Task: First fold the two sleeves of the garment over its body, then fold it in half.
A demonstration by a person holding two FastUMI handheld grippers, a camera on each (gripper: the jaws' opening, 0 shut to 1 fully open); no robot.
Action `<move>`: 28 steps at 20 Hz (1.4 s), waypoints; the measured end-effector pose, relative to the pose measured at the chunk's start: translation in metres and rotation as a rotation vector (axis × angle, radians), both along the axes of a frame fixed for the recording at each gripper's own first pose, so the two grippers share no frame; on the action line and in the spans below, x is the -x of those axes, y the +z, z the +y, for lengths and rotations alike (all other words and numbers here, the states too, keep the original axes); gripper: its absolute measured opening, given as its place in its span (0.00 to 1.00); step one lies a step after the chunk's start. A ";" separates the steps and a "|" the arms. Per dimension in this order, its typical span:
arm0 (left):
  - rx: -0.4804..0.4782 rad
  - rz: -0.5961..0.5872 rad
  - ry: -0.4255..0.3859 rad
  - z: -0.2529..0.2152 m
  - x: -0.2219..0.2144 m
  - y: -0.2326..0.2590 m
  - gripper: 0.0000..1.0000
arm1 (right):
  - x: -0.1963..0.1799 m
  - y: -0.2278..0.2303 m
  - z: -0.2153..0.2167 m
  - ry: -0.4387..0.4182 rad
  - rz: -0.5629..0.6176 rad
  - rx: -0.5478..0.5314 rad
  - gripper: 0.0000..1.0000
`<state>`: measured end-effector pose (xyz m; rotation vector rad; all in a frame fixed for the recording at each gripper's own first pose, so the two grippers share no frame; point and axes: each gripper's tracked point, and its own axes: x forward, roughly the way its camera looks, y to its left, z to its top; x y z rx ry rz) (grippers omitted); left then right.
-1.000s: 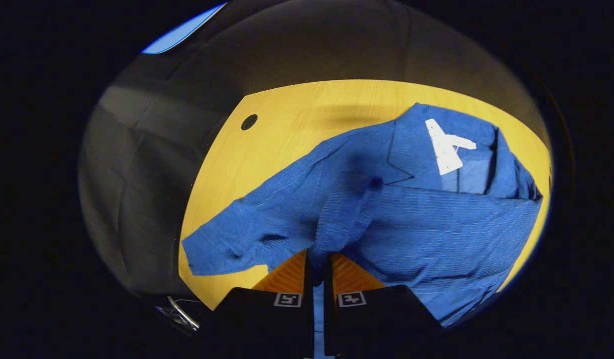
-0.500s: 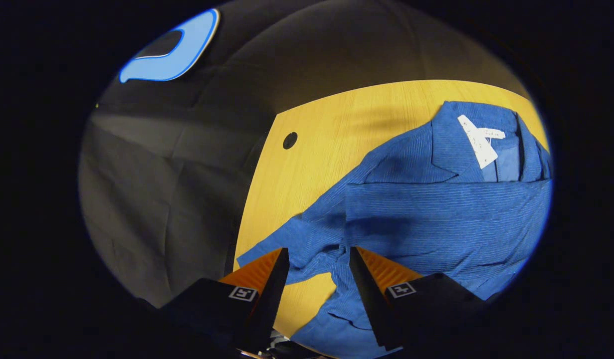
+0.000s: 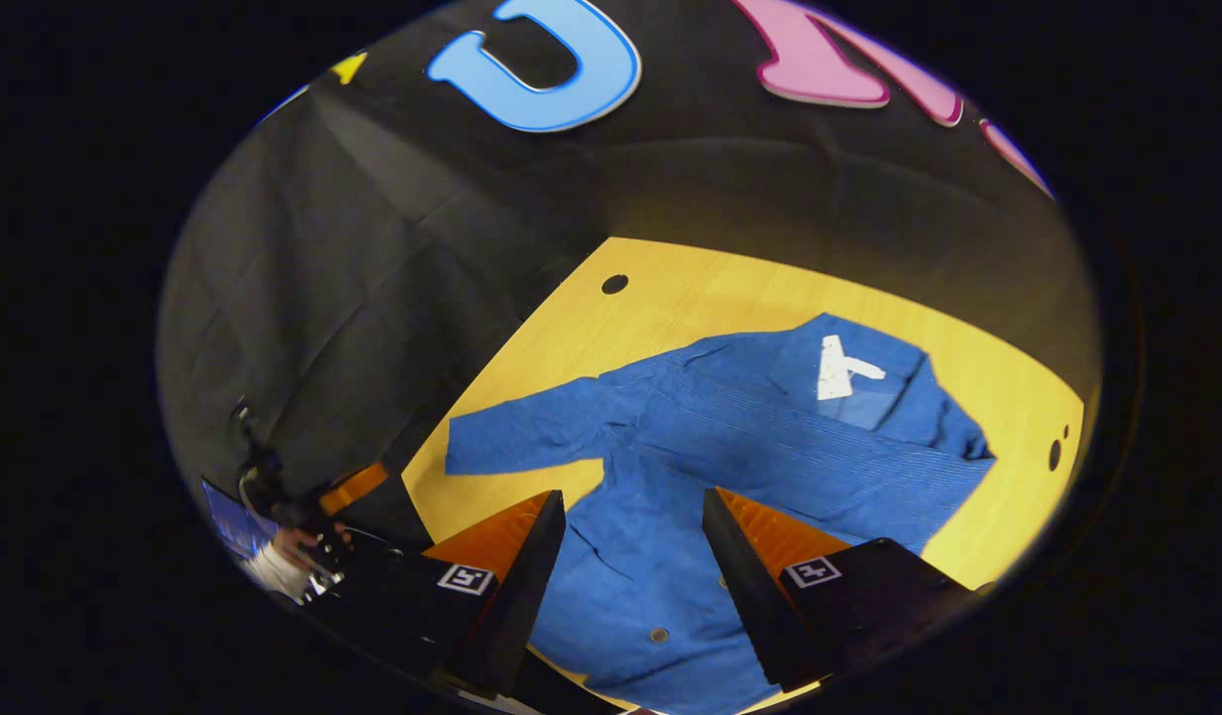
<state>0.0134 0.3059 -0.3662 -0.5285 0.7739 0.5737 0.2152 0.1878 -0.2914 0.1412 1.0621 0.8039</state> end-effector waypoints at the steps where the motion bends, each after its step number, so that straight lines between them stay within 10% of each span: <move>1: 0.024 0.039 -0.003 0.010 -0.008 -0.013 0.83 | 0.010 0.013 -0.019 -0.017 -0.012 -0.004 0.91; 12: 0.309 0.319 -0.011 0.044 -0.088 -0.101 0.83 | 0.109 0.043 -0.193 -0.417 0.051 0.074 0.92; 23: 0.291 0.569 -0.201 0.050 -0.083 -0.106 0.80 | 0.135 0.046 -0.173 -0.469 0.110 0.006 0.92; 24: 0.291 0.565 -0.201 0.052 -0.086 -0.105 0.71 | 0.137 0.045 -0.171 -0.466 0.114 0.007 0.92; 27: 0.270 0.563 -0.189 0.053 -0.096 -0.104 0.02 | 0.142 0.039 -0.177 -0.464 0.124 0.010 0.92; 28: 0.265 0.565 -0.194 0.051 -0.093 -0.105 0.02 | 0.146 0.038 -0.180 -0.464 0.129 0.008 0.92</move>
